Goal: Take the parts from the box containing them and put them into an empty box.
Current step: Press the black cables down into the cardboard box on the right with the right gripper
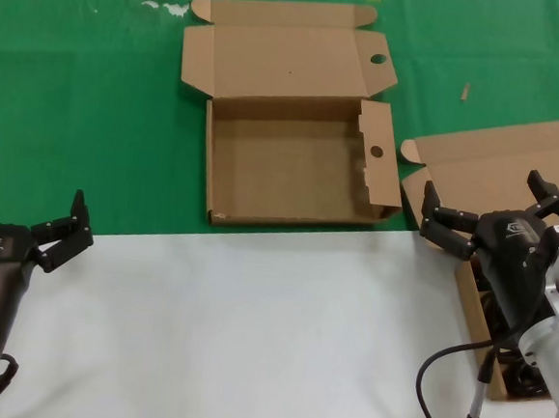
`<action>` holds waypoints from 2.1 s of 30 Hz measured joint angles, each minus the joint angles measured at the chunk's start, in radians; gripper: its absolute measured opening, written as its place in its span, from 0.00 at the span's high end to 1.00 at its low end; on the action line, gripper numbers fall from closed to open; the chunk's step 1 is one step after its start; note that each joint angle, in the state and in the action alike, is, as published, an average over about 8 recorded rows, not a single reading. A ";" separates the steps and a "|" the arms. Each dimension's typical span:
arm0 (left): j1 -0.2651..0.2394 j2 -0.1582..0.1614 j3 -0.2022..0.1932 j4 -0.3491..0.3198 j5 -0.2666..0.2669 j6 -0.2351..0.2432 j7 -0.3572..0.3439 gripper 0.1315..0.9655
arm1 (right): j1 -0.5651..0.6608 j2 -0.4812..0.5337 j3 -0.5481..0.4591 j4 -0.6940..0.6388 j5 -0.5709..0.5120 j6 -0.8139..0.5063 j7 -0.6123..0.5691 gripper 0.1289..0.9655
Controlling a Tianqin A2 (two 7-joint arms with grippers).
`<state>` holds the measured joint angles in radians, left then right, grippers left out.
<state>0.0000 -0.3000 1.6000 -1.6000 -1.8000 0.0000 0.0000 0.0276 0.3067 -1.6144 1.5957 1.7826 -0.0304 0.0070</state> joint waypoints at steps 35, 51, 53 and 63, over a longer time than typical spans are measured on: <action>0.000 0.000 0.000 0.000 0.000 0.000 0.000 0.17 | -0.014 -0.027 0.061 0.007 -0.008 -0.043 -0.054 0.00; 0.000 0.000 0.000 0.000 0.000 0.000 0.000 0.57 | -0.089 0.308 0.013 0.051 0.003 -0.094 0.090 0.00; 0.000 0.000 0.000 0.000 0.000 0.000 0.000 0.64 | -0.107 0.378 0.012 0.055 0.000 -0.127 0.109 0.00; 0.000 0.000 0.000 0.000 0.000 0.000 0.000 0.79 | -0.178 0.649 0.068 0.036 0.015 -0.398 0.049 0.00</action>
<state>0.0000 -0.3000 1.6001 -1.6000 -1.7999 0.0000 -0.0001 -0.1500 0.9562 -1.5467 1.6319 1.7976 -0.4289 0.0556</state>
